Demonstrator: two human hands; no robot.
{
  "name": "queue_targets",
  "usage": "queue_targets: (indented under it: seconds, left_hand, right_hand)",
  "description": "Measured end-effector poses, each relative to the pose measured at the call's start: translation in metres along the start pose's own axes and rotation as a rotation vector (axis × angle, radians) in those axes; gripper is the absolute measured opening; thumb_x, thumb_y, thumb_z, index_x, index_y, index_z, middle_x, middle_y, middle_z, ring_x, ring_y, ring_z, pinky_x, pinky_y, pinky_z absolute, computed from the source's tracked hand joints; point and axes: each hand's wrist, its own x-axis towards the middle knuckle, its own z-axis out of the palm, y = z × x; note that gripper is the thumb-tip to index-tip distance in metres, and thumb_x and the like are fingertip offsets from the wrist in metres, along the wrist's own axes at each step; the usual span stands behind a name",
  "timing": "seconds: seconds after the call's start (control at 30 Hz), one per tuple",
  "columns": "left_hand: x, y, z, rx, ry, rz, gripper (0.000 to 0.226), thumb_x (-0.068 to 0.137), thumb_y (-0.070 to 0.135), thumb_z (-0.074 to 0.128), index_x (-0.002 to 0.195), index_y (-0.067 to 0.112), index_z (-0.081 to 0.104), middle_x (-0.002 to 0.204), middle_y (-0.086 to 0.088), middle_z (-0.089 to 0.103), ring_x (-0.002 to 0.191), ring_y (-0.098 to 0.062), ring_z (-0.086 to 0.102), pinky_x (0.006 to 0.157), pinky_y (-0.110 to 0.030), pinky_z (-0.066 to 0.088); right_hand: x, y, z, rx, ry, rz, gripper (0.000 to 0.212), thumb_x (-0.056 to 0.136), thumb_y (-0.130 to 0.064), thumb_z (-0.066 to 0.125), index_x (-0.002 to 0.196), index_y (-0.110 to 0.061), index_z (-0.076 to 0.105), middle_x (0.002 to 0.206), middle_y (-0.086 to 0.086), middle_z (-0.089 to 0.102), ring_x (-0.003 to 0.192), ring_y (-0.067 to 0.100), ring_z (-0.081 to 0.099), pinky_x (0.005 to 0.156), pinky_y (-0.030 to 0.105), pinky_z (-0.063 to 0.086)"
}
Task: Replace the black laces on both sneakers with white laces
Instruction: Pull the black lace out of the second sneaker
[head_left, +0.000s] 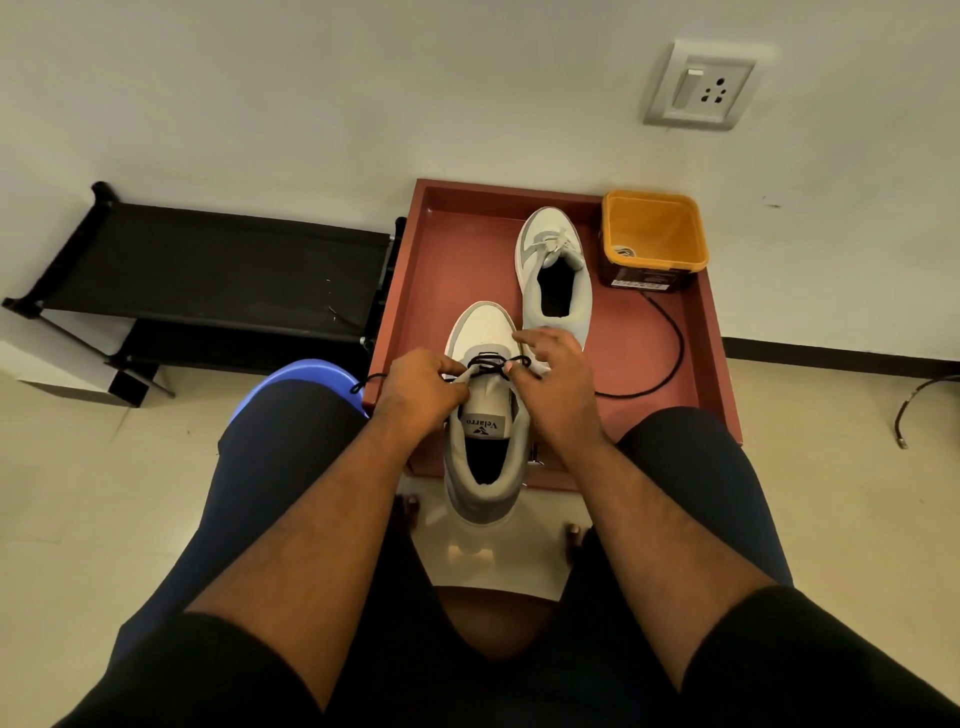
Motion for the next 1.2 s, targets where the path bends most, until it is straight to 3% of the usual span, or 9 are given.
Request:
queue_targets:
  seconds: [0.17,0.37,0.5,0.67,0.83,0.93,1.03,1.13,1.2]
  left_hand:
    - [-0.003,-0.001,0.000,0.032,0.001,0.020,0.032,0.086,0.012,0.068,0.118,0.012,0.068,0.099,-0.008,0.073,0.069,-0.012,0.062,0.069,-0.025,0.055]
    - [-0.002,-0.001,0.000,0.003,0.023,-0.009,0.026,0.084,0.012,0.070,0.110,0.011,0.072,0.088,-0.007,0.073,0.061,-0.013,0.063,0.064,-0.027,0.057]
    - [-0.003,0.002,0.001,0.043,0.008,0.014,0.030,0.087,0.014,0.067,0.117,0.012,0.068,0.093,-0.006,0.072,0.063,-0.007,0.058,0.061,-0.019,0.050]
    - [-0.006,0.003,-0.001,0.072,0.009,0.045,0.033,0.088,0.014,0.066,0.121,0.012,0.066,0.098,-0.007,0.072,0.068,-0.009,0.059,0.069,-0.022,0.052]
    - [-0.003,0.000,0.000,0.048,0.009,0.030,0.035,0.086,0.014,0.068,0.120,0.013,0.067,0.101,-0.009,0.073,0.075,-0.016,0.064,0.080,-0.032,0.057]
    - [-0.003,0.002,0.001,0.070,0.011,0.022,0.035,0.086,0.016,0.068,0.121,0.013,0.066,0.103,-0.009,0.072,0.080,-0.017,0.065,0.080,-0.031,0.057]
    - [-0.004,0.003,0.001,0.073,0.009,0.032,0.034,0.087,0.015,0.067,0.121,0.013,0.066,0.099,-0.008,0.071,0.070,-0.011,0.060,0.070,-0.024,0.054]
    - [-0.006,0.003,0.000,0.072,0.002,0.060,0.032,0.089,0.015,0.065,0.121,0.012,0.065,0.099,-0.008,0.071,0.070,-0.010,0.060,0.068,-0.020,0.051]
    - [-0.008,0.003,0.000,0.080,-0.006,0.070,0.032,0.091,0.016,0.064,0.123,0.012,0.064,0.102,-0.008,0.071,0.077,-0.013,0.063,0.073,-0.022,0.053]
  right_hand:
    - [-0.002,0.001,0.007,-0.288,-0.111,-0.159,0.013,0.088,-0.021,0.066,0.095,-0.012,0.072,0.102,0.001,0.065,0.099,0.019,0.053,0.084,0.025,0.038]
    - [0.004,0.005,-0.021,0.026,0.205,0.144,0.006,0.092,-0.016,0.061,0.095,-0.014,0.065,0.095,-0.003,0.057,0.094,0.018,0.055,0.082,0.025,0.047]
    - [0.001,0.002,-0.013,-0.253,-0.014,-0.176,0.033,0.087,-0.021,0.066,0.119,-0.016,0.063,0.128,0.004,0.053,0.120,0.021,0.044,0.096,0.028,0.038]
    - [-0.001,0.002,0.006,-0.462,-0.028,-0.356,0.013,0.085,-0.022,0.068,0.091,-0.012,0.074,0.117,0.006,0.065,0.109,0.027,0.054,0.087,0.045,0.049]
    - [0.007,0.003,-0.027,0.063,0.301,0.072,0.007,0.091,-0.016,0.062,0.091,-0.012,0.068,0.104,0.002,0.062,0.102,0.019,0.056,0.088,0.022,0.045]
    - [0.013,0.007,-0.045,0.000,0.441,0.193,0.013,0.092,-0.017,0.061,0.103,-0.012,0.065,0.113,0.006,0.059,0.107,0.019,0.054,0.095,0.031,0.046]
    - [0.008,0.001,-0.034,-0.236,0.209,-0.093,0.032,0.089,-0.019,0.064,0.120,-0.017,0.062,0.133,0.007,0.048,0.123,0.021,0.042,0.101,0.031,0.036]
    - [-0.004,-0.003,-0.002,-0.498,-0.065,-0.399,0.024,0.083,-0.022,0.070,0.107,-0.020,0.069,0.135,0.010,0.052,0.129,0.033,0.042,0.102,0.049,0.040]
    - [-0.010,-0.003,0.016,-0.628,-0.140,-0.437,0.015,0.081,-0.023,0.071,0.096,-0.021,0.072,0.137,0.010,0.053,0.133,0.036,0.040,0.105,0.054,0.036]
